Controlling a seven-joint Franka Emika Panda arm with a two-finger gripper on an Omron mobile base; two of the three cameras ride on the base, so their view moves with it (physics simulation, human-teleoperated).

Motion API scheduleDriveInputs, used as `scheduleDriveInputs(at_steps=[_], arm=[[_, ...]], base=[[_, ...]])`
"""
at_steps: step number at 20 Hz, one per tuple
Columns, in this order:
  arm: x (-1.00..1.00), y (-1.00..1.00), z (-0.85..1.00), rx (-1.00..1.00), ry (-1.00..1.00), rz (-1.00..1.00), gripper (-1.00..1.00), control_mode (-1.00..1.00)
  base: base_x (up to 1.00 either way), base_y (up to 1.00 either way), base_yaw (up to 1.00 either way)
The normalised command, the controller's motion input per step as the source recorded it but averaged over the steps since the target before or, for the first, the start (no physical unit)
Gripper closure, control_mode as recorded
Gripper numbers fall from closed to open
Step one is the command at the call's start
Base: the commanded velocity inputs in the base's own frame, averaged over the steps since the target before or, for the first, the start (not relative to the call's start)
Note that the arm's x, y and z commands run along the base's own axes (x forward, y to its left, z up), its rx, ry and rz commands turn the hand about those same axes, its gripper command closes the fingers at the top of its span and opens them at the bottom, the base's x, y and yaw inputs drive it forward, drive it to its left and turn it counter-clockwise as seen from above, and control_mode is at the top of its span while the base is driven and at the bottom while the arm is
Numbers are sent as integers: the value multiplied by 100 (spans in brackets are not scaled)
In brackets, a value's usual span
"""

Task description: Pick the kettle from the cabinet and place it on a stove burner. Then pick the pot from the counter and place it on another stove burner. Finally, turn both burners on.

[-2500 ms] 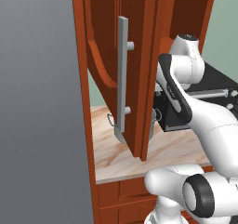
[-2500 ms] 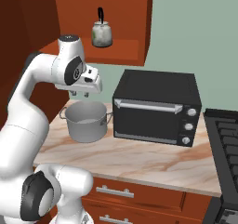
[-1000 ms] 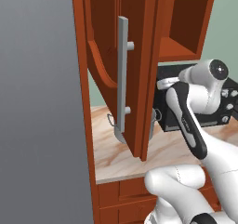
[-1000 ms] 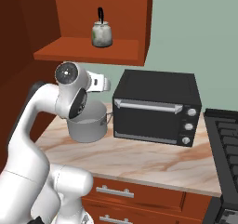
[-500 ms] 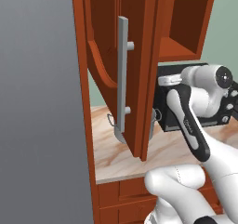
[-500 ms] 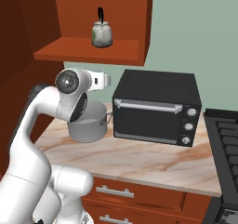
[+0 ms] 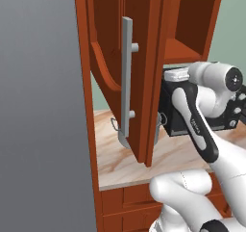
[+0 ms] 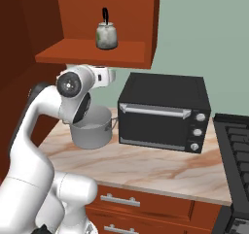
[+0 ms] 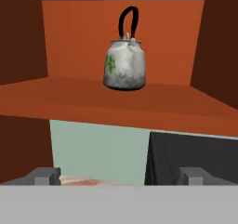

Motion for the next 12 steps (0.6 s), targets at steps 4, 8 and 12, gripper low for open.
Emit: scheduleDriveInputs(at_steps=[4,8,12], arm=[[3,0,38,0,-7,0,-100,-100],[8,0,38,0,-5,0,-100,-100],[9,0,36,0,-4,0,-100,-100]], base=[[0,0,0],[0,0,0],[0,0,0]])
